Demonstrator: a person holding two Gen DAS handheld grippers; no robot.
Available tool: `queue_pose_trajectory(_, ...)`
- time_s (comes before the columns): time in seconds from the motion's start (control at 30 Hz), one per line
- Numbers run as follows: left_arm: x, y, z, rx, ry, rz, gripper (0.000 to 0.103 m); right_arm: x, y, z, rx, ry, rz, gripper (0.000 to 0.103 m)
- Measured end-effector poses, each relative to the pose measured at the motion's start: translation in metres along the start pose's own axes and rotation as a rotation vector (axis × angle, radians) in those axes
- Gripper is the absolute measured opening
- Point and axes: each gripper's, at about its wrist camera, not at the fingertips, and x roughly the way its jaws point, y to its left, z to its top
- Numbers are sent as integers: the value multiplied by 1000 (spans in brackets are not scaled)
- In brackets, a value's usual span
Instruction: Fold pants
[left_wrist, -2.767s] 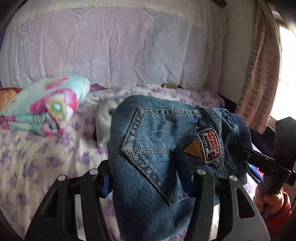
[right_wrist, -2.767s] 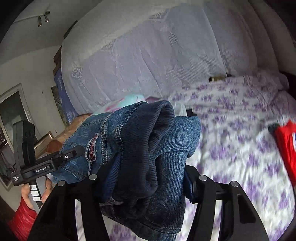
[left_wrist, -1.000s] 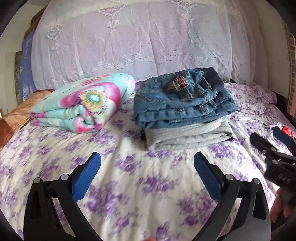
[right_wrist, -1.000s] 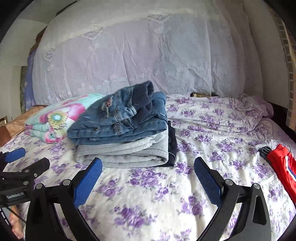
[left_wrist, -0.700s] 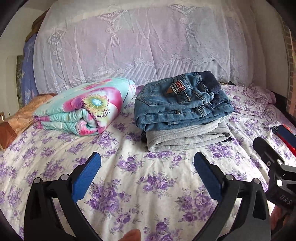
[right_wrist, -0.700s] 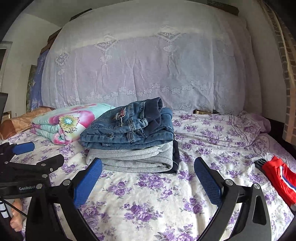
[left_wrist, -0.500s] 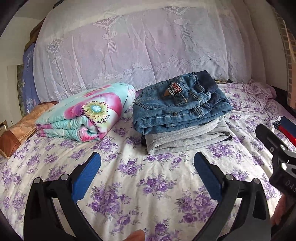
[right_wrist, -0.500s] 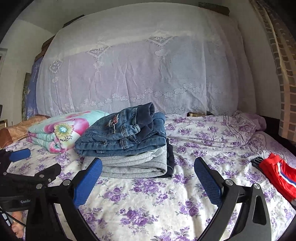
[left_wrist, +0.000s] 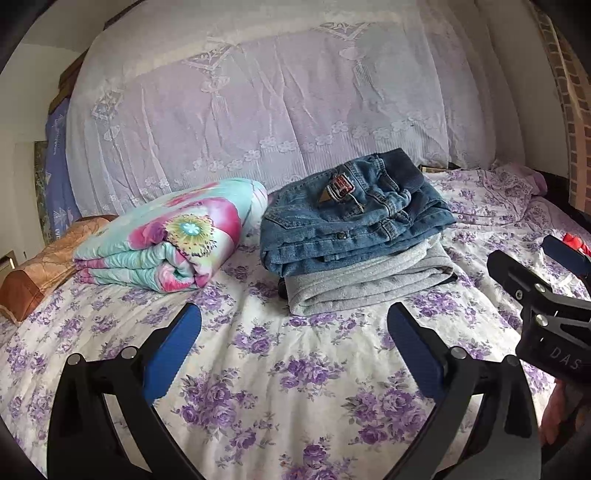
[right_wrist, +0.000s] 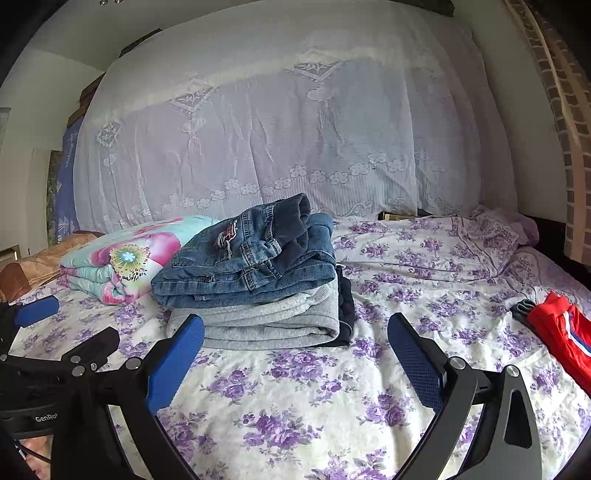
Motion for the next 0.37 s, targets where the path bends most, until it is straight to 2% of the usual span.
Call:
queue_pose_trajectory(0.03,-3,-1,0,6,-18,18,98,0,0,0,0,0,-1,100)
queue_pose_trajectory(0.23,-1,-2,2,6,-2,-38,98,0,0,0,2,0,1,100)
queue_pose_trajectory(0.37,0,-1,2,-4,0,-48,98,-1,1,0,2,0,-1,100)
